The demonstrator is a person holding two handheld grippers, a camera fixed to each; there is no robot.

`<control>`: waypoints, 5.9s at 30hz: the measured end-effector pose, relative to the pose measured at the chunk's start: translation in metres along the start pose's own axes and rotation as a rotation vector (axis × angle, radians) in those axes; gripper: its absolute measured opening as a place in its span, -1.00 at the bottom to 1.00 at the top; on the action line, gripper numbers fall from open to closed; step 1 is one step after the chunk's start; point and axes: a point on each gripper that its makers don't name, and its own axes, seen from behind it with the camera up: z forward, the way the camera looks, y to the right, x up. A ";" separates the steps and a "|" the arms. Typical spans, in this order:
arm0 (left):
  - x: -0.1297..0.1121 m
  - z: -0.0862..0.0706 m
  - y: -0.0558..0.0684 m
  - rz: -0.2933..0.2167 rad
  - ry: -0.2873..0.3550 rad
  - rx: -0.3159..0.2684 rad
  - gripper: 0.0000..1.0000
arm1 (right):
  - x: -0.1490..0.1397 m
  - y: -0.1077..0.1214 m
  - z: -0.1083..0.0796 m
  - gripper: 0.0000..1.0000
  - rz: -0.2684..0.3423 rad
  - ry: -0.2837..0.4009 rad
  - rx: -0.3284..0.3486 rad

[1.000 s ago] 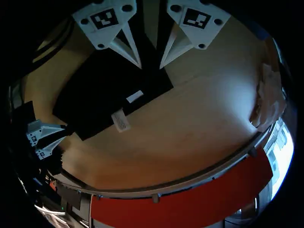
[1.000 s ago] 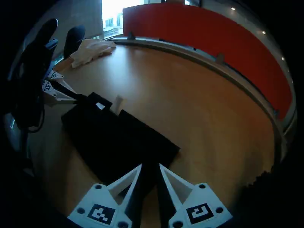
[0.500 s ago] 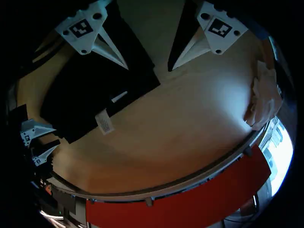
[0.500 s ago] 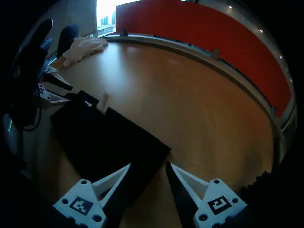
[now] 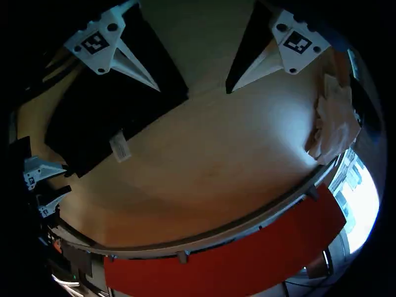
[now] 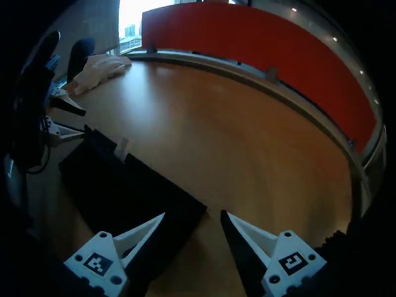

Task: Fold towel

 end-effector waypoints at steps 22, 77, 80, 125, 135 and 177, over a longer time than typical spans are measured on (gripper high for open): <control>-0.044 -0.052 0.014 -0.083 -0.012 -0.015 0.87 | -0.021 -0.023 -0.054 0.73 0.020 0.040 0.020; -0.156 -0.176 -0.005 -0.425 -0.019 0.152 0.87 | -0.045 -0.057 -0.065 0.73 -0.135 0.010 0.151; -0.162 -0.180 -0.006 -0.431 -0.024 0.163 0.87 | -0.049 -0.057 -0.063 0.73 -0.147 0.001 0.155; -0.185 -0.195 -0.011 -0.456 -0.038 0.194 0.87 | -0.087 -0.059 -0.052 -0.74 -0.243 -0.122 0.233; -0.183 -0.192 -0.009 -0.458 -0.036 0.187 0.87 | -0.076 -0.055 -0.059 -0.75 -0.233 -0.098 0.209; -0.165 -0.189 -0.013 -0.446 -0.008 0.179 0.87 | 0.041 -0.028 -0.122 -0.79 -0.295 0.116 0.111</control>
